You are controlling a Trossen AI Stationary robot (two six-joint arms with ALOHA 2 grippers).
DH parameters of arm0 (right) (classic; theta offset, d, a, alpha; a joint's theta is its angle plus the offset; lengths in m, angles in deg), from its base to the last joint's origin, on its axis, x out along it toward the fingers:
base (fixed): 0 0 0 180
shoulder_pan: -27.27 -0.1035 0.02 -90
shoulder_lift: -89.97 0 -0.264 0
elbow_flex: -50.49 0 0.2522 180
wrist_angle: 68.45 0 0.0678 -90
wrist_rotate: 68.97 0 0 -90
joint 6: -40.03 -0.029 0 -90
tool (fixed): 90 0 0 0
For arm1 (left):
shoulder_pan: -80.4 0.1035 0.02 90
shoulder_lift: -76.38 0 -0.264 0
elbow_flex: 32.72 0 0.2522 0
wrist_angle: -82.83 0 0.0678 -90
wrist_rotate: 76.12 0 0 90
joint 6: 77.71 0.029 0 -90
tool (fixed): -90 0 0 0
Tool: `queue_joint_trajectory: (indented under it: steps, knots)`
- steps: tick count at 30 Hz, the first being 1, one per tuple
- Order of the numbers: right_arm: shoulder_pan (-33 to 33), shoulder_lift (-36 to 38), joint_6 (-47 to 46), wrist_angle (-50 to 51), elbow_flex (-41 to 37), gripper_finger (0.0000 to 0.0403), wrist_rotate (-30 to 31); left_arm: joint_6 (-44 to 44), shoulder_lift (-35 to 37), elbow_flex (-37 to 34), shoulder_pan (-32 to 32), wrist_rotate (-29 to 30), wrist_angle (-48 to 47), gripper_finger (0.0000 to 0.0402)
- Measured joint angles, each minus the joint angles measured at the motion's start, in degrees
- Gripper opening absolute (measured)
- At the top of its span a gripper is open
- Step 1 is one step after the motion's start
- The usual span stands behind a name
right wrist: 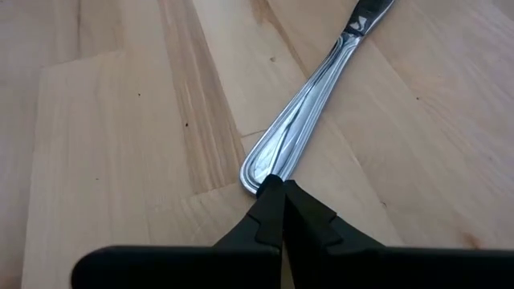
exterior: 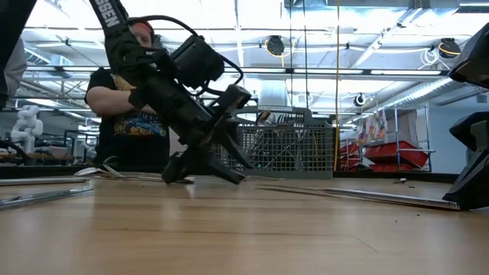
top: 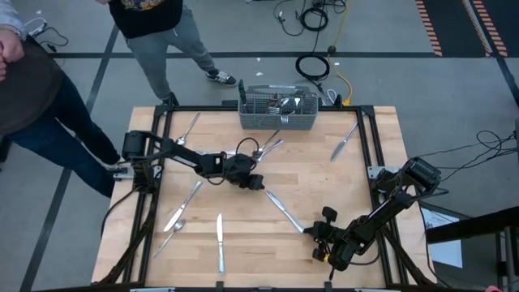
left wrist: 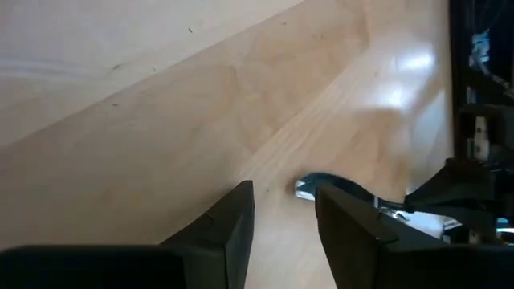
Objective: Sort silverware
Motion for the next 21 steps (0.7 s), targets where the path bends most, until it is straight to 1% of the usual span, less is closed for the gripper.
queue_joint_trajectory:
  steps: [8, 21]
  knots:
    - [0.0, 0.0, 0.2, 0.0, -0.2, 0.0, 0.0, 0.3, -0.3, 0.1, -0.3, -0.4, -1.1, 0.0153]
    - [0.5, 0.0, 4.0, 0.1, -0.3, 0.0, -0.1, -0.8, -1.2, 0.4, -2.1, 2.3, -2.1, 0.0153]
